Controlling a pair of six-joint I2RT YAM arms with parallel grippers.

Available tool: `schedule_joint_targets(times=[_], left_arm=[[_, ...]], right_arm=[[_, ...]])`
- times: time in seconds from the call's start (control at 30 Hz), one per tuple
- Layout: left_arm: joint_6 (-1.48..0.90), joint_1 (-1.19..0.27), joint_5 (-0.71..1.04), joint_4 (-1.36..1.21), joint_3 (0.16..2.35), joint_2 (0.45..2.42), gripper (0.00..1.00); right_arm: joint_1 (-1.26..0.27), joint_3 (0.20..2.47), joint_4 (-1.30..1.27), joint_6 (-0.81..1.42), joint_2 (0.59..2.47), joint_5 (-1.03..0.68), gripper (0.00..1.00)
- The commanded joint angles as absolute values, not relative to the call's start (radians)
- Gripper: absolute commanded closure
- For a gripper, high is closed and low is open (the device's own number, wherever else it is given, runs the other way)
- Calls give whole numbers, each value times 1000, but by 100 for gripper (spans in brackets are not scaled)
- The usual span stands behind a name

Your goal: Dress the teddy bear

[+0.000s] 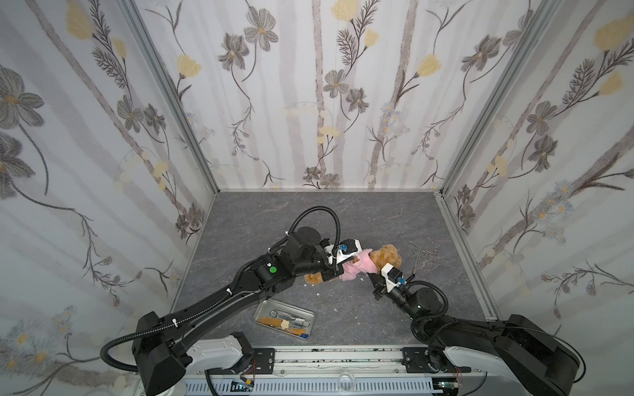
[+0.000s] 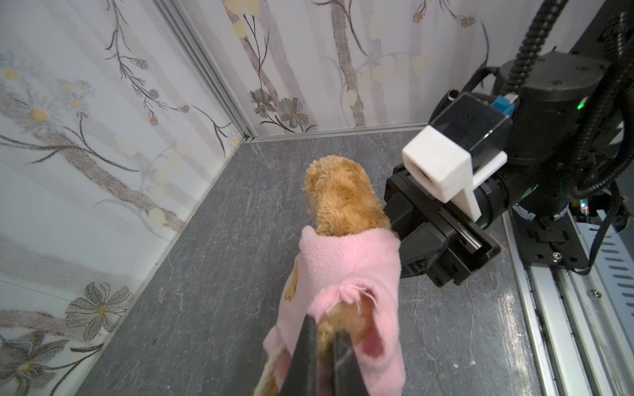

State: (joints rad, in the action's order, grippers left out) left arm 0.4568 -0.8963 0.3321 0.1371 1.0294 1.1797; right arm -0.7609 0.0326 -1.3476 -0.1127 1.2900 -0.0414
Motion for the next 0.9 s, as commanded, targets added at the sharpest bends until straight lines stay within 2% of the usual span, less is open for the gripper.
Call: schedule_joint_targets(times=[0.0,0.33,0.5,0.63,0.73,0.87], left_arm=[[337,-892,400,-13,1019,1149,100],[194,-866,524,-113,919,1084,100],[293,-877,495,-76,873,1081,99],[454,-893,366,20,873,1088,65],[536,-901,262,44,880,1077,56],[607,-913,173,65,911,1066,55]], right_arm=[[-759,24,-1373,-88,1327,69,100],[-756,64,-1374,-38,1369,67,100],[-755,83,-1321,-51,1357,34,100],[-753,80,-1277,-101,1317,-21,100],[-753,89,-1203,-146,1282,-34,100],[-753,94,-1142,-193,1250,-34,100]])
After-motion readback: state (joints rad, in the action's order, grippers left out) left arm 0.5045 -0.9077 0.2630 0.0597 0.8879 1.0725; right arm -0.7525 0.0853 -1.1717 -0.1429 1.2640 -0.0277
